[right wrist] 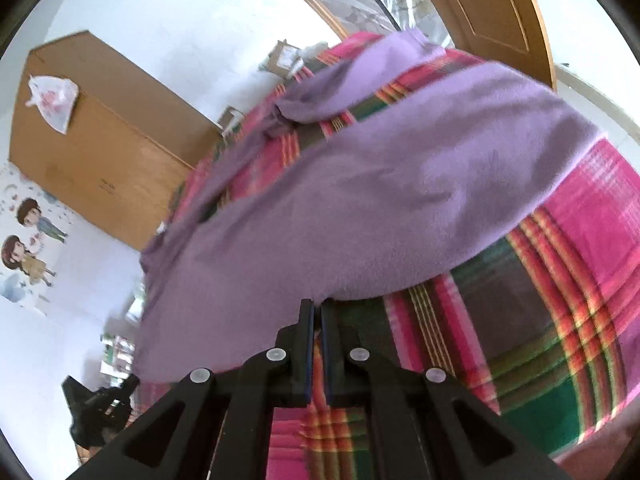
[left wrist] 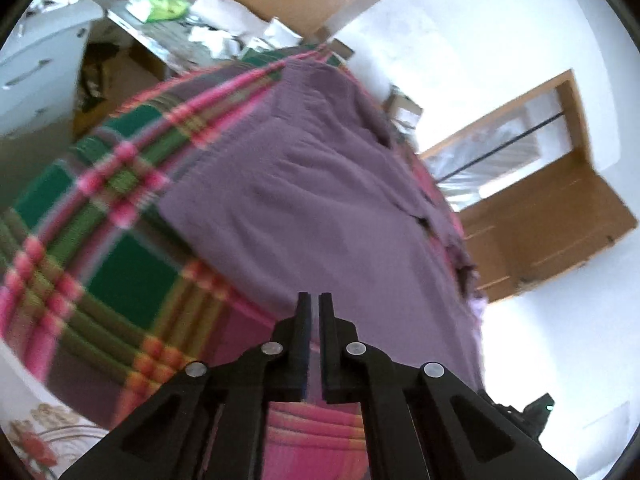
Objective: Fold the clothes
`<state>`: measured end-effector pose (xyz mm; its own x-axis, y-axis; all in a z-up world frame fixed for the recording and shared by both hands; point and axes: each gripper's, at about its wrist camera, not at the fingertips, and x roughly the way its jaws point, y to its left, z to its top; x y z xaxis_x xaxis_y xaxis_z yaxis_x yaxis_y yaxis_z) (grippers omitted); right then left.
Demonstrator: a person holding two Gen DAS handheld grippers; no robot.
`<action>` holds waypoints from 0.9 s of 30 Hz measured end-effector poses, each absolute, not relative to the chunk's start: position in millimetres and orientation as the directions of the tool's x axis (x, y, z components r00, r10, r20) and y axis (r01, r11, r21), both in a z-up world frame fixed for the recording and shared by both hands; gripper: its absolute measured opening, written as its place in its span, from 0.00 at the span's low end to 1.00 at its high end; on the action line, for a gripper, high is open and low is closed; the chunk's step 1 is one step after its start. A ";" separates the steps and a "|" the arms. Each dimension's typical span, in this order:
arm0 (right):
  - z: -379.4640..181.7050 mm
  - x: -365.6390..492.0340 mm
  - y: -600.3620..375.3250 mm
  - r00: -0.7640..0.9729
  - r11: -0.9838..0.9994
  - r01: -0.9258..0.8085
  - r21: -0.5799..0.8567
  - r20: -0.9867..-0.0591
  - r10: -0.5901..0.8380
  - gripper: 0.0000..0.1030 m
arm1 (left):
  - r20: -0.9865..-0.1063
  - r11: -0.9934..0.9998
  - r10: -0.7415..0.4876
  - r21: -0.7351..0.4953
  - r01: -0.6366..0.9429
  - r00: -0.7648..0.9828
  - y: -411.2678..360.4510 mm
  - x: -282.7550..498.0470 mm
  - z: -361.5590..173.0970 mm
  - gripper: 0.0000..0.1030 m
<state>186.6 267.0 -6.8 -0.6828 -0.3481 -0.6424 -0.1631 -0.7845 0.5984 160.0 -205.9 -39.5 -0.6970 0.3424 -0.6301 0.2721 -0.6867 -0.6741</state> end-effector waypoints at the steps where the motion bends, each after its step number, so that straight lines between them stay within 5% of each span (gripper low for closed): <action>1: -7.2 186.7 265.6 -0.679 -0.791 -0.162 0.590 -0.649 -0.344 0.04 | -0.641 -0.690 0.310 -0.660 0.298 -0.702 -210.2 162.5 -38.8 0.10; 7: -9.3 187.0 257.2 -0.655 -0.830 -0.157 0.535 -0.685 -0.318 0.06 | -0.673 -0.664 0.150 -0.611 0.430 -0.725 -248.1 184.0 -34.8 0.23; 9: -11.2 184.6 257.6 -0.656 -0.823 -0.162 0.544 -0.683 -0.322 0.10 | -0.673 -0.623 0.137 -0.629 0.464 -0.727 -257.8 187.5 -39.0 0.36; 16: -17.8 175.2 259.9 -0.661 -0.792 -0.184 0.582 -0.670 -0.338 0.20 | -0.655 -0.582 0.170 -0.670 0.461 -0.736 -262.2 177.2 -43.4 0.43; 25: -25.3 161.6 263.6 -0.670 -0.750 -0.217 0.625 -0.654 -0.350 0.20 | -0.638 -0.573 0.220 -0.697 0.432 -0.737 -250.6 146.7 -45.2 0.42; 26: -25.3 159.9 263.6 -0.674 -0.747 -0.221 0.626 -0.652 -0.347 0.20 | -0.636 -0.571 0.230 -0.701 0.427 -0.736 -249.4 144.2 -45.7 0.37; 27: -25.7 159.1 265.4 -0.678 -0.745 -0.224 0.629 -0.649 -0.344 0.20 | -0.637 -0.567 0.244 -0.706 0.425 -0.731 -248.2 140.9 -48.1 0.16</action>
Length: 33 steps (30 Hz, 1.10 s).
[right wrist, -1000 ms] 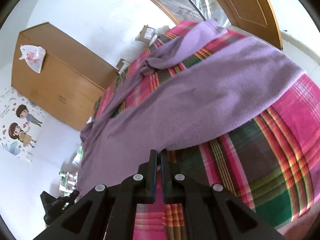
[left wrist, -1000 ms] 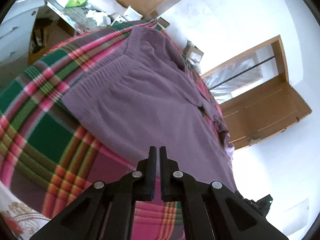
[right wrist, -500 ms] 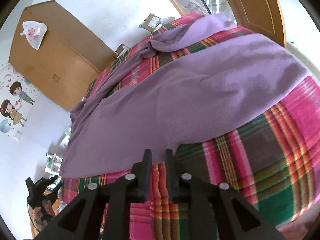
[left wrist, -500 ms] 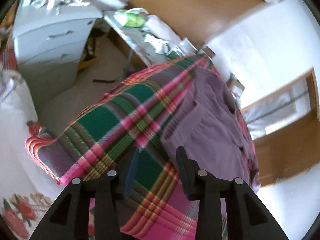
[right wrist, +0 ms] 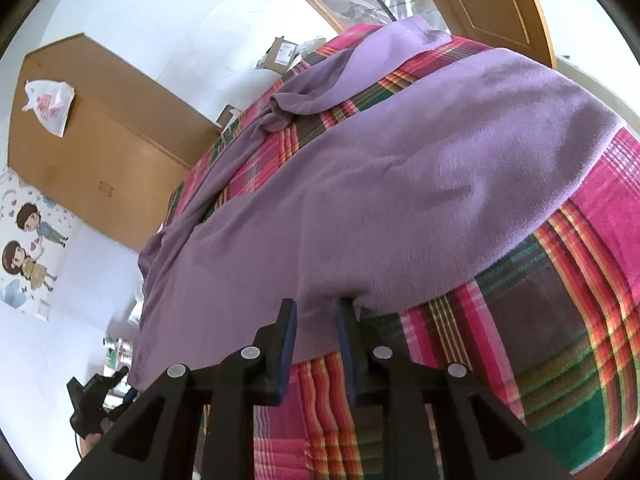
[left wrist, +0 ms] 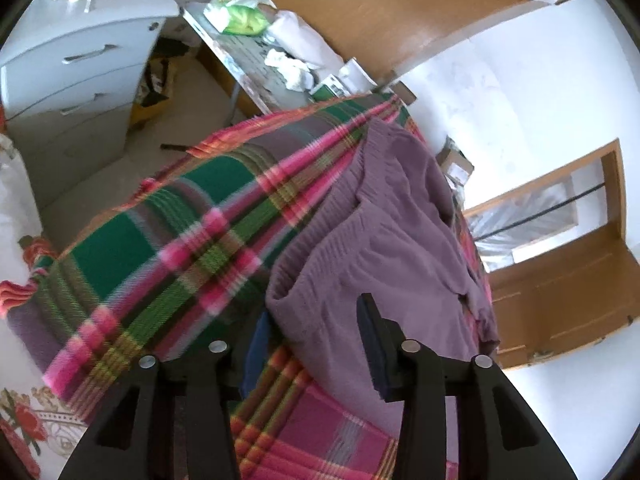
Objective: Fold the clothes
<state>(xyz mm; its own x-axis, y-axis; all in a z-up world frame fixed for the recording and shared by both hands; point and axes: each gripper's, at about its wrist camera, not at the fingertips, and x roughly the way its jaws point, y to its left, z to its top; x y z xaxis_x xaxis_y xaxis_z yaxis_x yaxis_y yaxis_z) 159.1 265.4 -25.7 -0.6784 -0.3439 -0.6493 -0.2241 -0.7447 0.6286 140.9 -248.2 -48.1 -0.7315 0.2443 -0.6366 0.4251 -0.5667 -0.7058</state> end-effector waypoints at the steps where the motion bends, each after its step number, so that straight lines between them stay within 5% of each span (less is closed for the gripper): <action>1: -26.4 158.3 267.1 -0.681 -0.740 -0.232 0.631 -0.649 -0.340 0.19 | -0.637 -0.560 0.255 -0.711 0.426 -0.727 -247.9 138.3 -50.7 0.09; 5: -26.1 157.0 268.5 -0.680 -0.754 -0.242 0.611 -0.661 -0.318 0.01 | -0.596 -0.551 0.238 -0.733 0.399 -0.767 -251.5 144.3 -42.2 0.08; 13: -10.2 162.4 253.4 -0.686 -0.777 -0.132 0.616 -0.622 -0.377 0.00 | -0.506 -0.548 0.205 -0.768 0.330 -0.838 -258.0 164.9 -11.9 0.08; 20: 1.0 165.5 241.5 -0.674 -0.775 -0.060 0.629 -0.598 -0.433 0.00 | -0.512 -0.510 0.171 -0.777 0.369 -0.842 -272.6 181.7 -21.2 0.08; 33: 4.0 162.5 264.4 -0.690 -0.856 -0.186 0.483 -0.684 -0.236 0.02 | -0.574 -0.497 0.178 -0.754 0.430 -0.800 -275.3 186.8 -48.2 0.08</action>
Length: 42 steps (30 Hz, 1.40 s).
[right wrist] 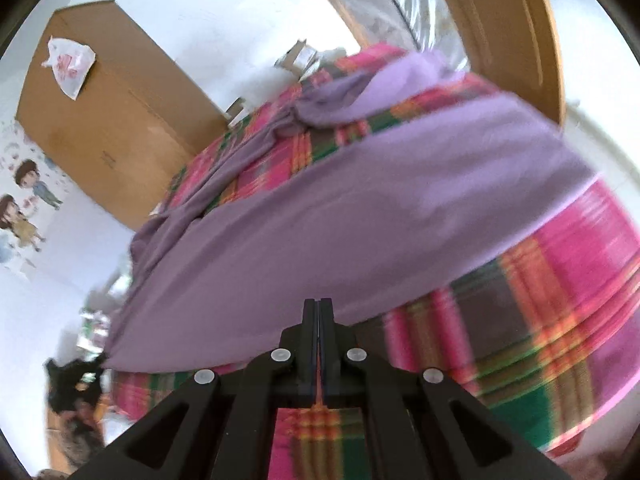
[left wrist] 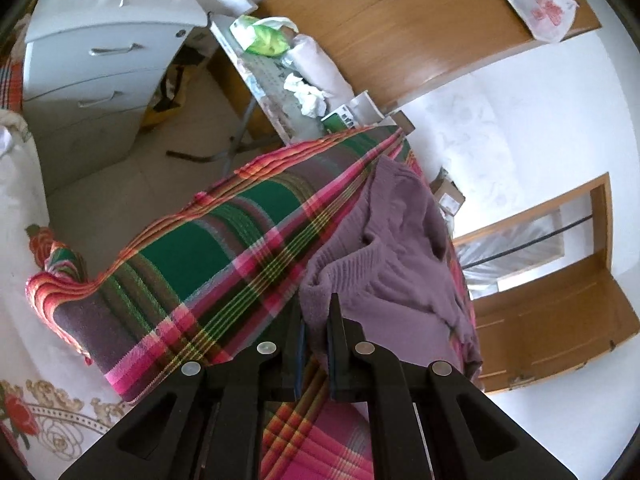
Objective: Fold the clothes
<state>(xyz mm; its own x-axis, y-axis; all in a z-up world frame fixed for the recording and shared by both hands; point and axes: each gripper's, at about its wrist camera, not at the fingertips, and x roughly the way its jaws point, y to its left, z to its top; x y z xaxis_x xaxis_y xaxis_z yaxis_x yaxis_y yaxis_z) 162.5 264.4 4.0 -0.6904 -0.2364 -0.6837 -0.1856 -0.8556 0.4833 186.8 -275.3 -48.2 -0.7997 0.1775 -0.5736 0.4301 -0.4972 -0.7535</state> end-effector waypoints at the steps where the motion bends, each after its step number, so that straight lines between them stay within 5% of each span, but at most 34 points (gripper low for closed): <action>1: 4.5 164.0 269.8 -0.698 -0.854 -0.206 0.478 -0.684 -0.214 0.02 | -0.582 -0.495 0.178 -0.750 0.438 -0.794 -275.5 185.5 -50.2 0.08; 5: 2.7 181.4 311.5 -0.723 -0.824 -0.352 0.444 -0.688 -0.062 0.03 | -0.601 -0.490 0.185 -0.742 0.457 -0.778 -274.9 182.8 -57.8 0.08; 10: -8.0 188.9 358.9 -0.724 -0.729 -0.493 0.474 -0.689 0.042 0.36 | -0.604 -0.487 0.190 -0.743 0.460 -0.774 -274.6 181.2 -59.6 0.09; 17: -18.9 168.3 388.1 -0.714 -0.679 -0.551 0.485 -0.695 0.084 0.37 | -0.609 -0.489 0.183 -0.738 0.466 -0.772 -273.1 180.1 -57.9 0.08; 21: -20.2 158.1 394.8 -0.714 -0.690 -0.559 0.460 -0.689 0.120 0.35 | -0.608 -0.488 0.180 -0.738 0.466 -0.773 -273.6 179.6 -56.7 0.08; 24: -25.3 154.3 396.8 -0.685 -0.673 -0.600 0.432 -0.713 0.153 0.04 | -0.602 -0.476 0.185 -0.746 0.466 -0.776 -274.7 180.4 -57.5 0.08; 37: 21.0 203.8 394.8 -0.804 -0.694 -0.500 0.519 -0.576 0.149 0.03 | -0.557 -0.494 0.183 -0.764 0.415 -0.810 -270.0 192.1 -36.5 0.08; 42: 3.9 201.6 400.6 -0.761 -0.690 -0.534 0.488 -0.633 0.142 0.03 | -0.585 -0.508 0.187 -0.745 0.433 -0.789 -268.5 193.4 -41.6 0.08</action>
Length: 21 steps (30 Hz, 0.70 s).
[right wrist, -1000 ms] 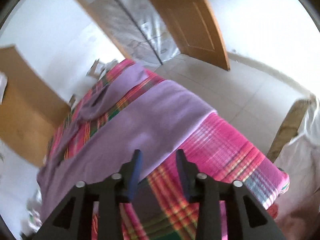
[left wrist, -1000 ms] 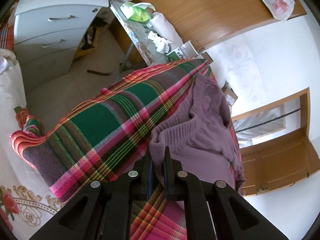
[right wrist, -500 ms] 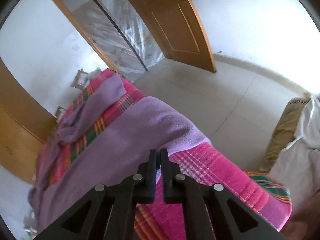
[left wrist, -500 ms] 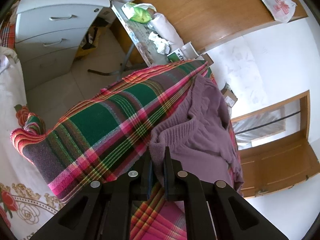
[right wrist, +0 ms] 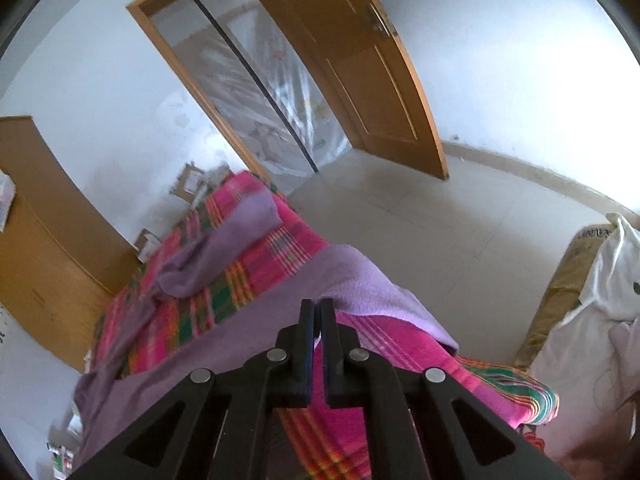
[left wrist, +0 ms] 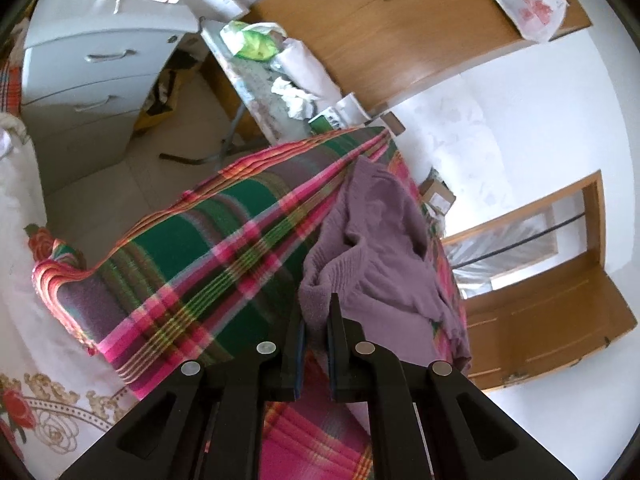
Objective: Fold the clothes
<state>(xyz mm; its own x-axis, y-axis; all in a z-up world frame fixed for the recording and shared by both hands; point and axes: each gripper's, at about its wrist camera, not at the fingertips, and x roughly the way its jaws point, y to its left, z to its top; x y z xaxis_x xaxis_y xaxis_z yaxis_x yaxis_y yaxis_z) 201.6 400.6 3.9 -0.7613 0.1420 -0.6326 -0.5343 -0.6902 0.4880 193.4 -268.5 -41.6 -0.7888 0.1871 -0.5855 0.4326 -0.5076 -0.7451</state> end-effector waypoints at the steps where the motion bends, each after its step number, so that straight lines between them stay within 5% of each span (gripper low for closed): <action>1: -3.1 199.4 403.0 -0.746 -0.684 -0.545 0.486 -0.652 0.131 0.03 | -0.591 -0.510 0.188 -0.741 0.436 -0.784 -268.2 193.6 -42.6 0.08; 11: 10.1 204.9 406.4 -0.660 -0.697 -0.610 0.378 -0.729 0.182 0.06 | -0.627 -0.610 0.127 -0.660 0.438 -0.769 -268.4 194.9 -21.1 0.13; 21: 133.9 132.8 345.6 -0.780 -0.914 -0.356 0.197 -0.601 0.174 0.09 | -0.634 -0.804 0.004 -0.462 0.375 -0.773 -275.8 156.0 64.2 0.15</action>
<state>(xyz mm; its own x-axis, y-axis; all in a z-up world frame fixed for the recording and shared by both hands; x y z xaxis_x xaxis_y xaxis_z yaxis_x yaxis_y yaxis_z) 132.8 345.6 133.9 -0.7797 0.1741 -0.6014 -0.3557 -0.9137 0.1967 156.0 -275.8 64.2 -0.7734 0.0036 -0.6339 0.3747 -0.8040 -0.4618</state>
